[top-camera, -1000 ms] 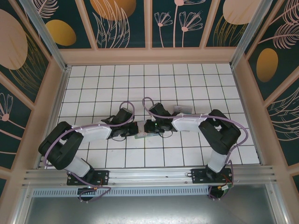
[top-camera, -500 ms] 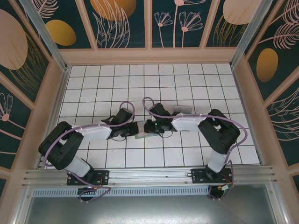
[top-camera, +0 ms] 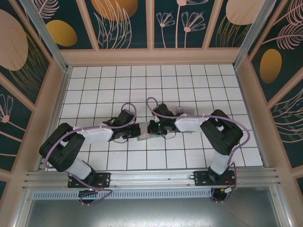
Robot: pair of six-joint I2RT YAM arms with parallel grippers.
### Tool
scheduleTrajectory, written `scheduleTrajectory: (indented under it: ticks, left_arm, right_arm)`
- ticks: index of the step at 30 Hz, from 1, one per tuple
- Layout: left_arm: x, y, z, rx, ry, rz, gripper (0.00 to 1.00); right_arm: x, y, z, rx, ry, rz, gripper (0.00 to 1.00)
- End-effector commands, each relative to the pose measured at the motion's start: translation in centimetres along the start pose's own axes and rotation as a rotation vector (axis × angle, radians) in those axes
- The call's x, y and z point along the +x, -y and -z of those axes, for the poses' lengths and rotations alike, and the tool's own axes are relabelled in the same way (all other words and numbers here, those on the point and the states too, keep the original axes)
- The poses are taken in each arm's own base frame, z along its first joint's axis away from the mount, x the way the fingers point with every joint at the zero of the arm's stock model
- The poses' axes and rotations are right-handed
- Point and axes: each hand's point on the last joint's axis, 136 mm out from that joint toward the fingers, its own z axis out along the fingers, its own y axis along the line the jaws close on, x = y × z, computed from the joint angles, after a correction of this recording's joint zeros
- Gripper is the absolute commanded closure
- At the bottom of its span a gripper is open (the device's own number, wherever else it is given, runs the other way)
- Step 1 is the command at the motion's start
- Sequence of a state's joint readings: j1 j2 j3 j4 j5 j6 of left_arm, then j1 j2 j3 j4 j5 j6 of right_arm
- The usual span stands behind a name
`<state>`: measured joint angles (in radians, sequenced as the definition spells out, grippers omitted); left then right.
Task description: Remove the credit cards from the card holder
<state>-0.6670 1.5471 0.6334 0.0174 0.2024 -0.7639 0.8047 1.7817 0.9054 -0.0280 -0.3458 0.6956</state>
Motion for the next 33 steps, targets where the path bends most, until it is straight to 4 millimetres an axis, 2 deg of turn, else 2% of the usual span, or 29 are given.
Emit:
scheduleTrajectory:
  ticks: [1,13,18,22,28,33]
  left_arm:
    - [1.8,-1.5,-0.6,-0.031,-0.063,0.022,1.0]
    - [2.5,-3.8,-0.8,-0.134,-0.075,0.036,1.0]
    - [2.6,-3.7,-0.7,-0.133,-0.078,0.035,1.0]
    - [2.4,-3.2,-0.7,-0.112,-0.076,0.031,1.0]
    - [2.2,-2.6,-0.7,-0.087,-0.075,0.024,1.0]
    - [2.1,-2.5,-0.7,-0.082,-0.074,0.025,1.0]
  right_arm:
    - [-0.2,-0.3,0.2,-0.038,0.013,-0.008,1.0]
    - [-1.0,1.2,2.2,-0.016,0.063,-0.045,1.0]
    - [-0.9,1.5,2.4,-0.015,0.062,-0.049,1.0]
    - [-0.9,1.1,2.2,-0.038,0.051,-0.041,1.0]
    - [-1.9,-0.4,2.2,-0.061,0.071,0.002,0.85]
    - [-2.0,-0.5,1.2,-0.067,0.047,0.011,0.83]
